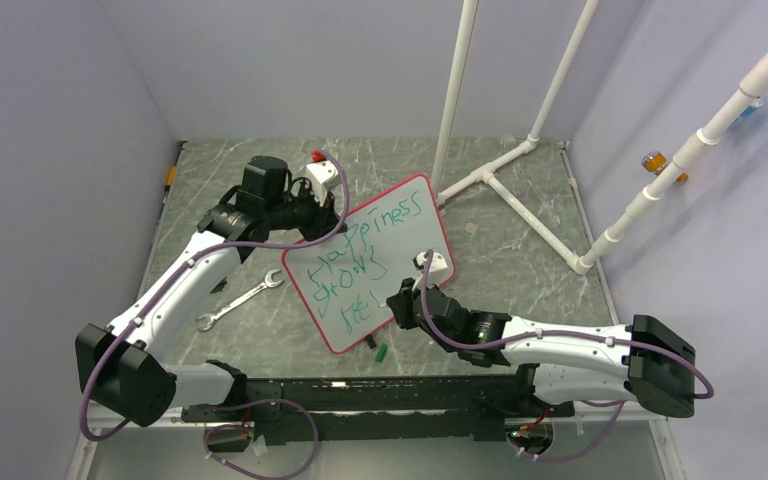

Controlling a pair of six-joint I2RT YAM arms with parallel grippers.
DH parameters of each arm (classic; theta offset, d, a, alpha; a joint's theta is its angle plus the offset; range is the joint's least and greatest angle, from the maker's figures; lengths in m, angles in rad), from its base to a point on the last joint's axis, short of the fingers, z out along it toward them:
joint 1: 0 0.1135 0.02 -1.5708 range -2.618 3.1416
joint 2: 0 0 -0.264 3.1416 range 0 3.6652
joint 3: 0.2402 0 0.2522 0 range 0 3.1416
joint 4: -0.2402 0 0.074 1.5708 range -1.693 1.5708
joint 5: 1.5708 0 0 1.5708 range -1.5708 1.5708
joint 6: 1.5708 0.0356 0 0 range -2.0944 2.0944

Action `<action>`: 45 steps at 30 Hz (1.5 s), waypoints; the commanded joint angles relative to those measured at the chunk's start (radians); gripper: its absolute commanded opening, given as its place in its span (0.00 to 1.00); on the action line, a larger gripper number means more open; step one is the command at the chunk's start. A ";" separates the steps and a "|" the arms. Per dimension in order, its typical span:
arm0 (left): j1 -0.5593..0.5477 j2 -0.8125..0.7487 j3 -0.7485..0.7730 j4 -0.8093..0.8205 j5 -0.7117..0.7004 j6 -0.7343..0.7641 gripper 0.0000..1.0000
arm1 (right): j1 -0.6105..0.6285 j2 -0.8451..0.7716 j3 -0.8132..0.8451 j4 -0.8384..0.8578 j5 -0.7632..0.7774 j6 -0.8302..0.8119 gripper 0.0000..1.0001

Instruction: Write a sentence on the whiteboard

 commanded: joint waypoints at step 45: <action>-0.001 -0.010 0.027 0.029 -0.046 0.059 0.00 | -0.058 -0.093 0.034 -0.032 0.024 0.016 0.00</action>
